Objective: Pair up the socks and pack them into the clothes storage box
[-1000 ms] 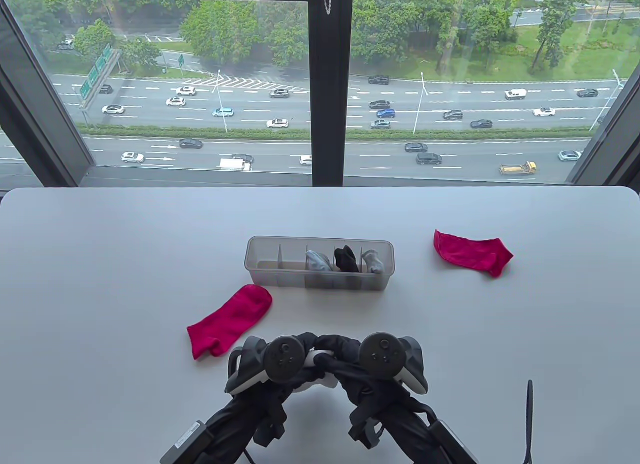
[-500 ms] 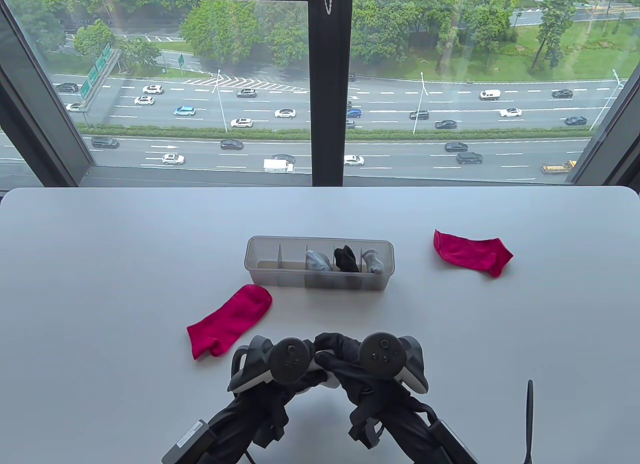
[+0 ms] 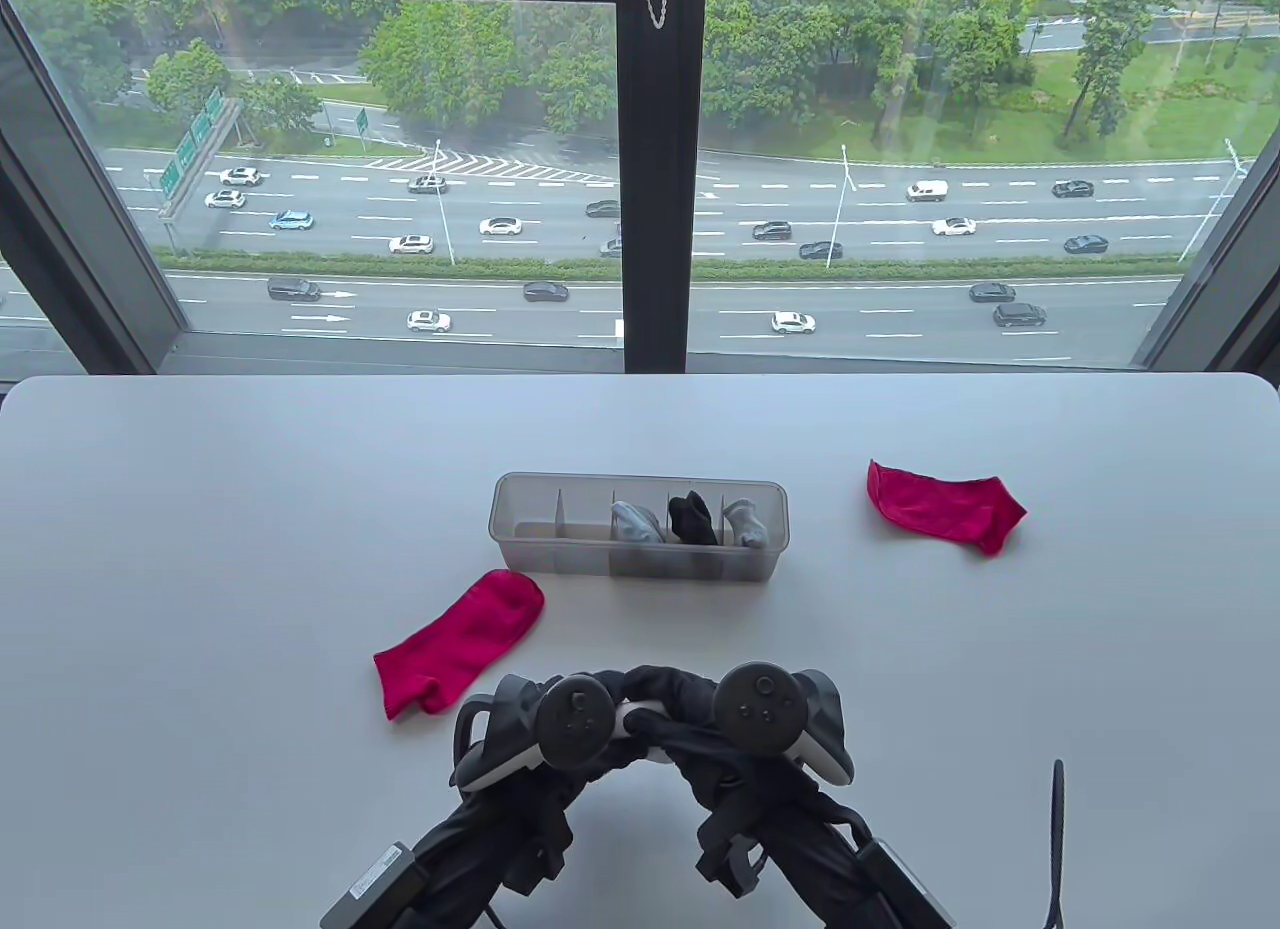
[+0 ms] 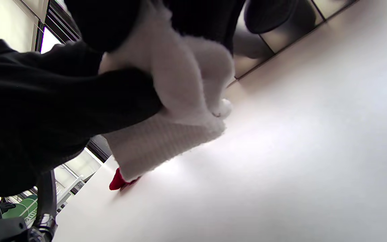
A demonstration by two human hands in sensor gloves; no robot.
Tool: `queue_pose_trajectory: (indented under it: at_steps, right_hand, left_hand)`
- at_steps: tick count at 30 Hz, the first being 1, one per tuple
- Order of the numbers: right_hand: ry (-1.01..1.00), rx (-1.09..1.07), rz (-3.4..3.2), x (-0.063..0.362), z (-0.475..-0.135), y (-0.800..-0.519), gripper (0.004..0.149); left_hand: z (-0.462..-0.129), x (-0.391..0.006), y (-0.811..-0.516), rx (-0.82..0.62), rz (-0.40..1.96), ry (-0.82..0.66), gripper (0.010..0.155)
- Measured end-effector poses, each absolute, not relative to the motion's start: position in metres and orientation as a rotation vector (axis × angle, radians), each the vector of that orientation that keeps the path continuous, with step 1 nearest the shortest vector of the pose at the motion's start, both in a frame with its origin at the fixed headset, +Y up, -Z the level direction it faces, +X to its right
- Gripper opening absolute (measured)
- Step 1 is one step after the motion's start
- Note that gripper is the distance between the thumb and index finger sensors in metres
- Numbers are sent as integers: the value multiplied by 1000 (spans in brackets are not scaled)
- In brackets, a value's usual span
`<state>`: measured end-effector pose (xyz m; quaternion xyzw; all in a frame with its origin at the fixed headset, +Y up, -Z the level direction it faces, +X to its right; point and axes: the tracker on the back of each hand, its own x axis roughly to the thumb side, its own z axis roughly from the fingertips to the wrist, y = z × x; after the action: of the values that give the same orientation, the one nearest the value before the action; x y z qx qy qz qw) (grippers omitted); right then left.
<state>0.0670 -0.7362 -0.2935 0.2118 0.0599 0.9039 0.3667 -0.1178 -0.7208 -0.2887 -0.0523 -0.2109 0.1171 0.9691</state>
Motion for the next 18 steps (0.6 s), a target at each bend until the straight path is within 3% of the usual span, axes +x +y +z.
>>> queue_pose_trajectory:
  at_steps: [3, 7, 12, 18]
  right_hand:
    - [185, 469, 2212, 73, -295, -739, 50]
    - [250, 577, 2220, 67, -294, -740, 66]
    - [107, 566, 2314, 69, -293, -732, 54]
    - [167, 552, 2254, 68, -293, -737, 51]
  left_hand:
    - [-285, -112, -717, -29, 248, -480, 60]
    - [-288, -112, -719, -77, 216, -488, 57]
    - [-288, -112, -720, -84, 217, -495, 57]
    - [-288, -111, -720, -121, 188, -483, 56]
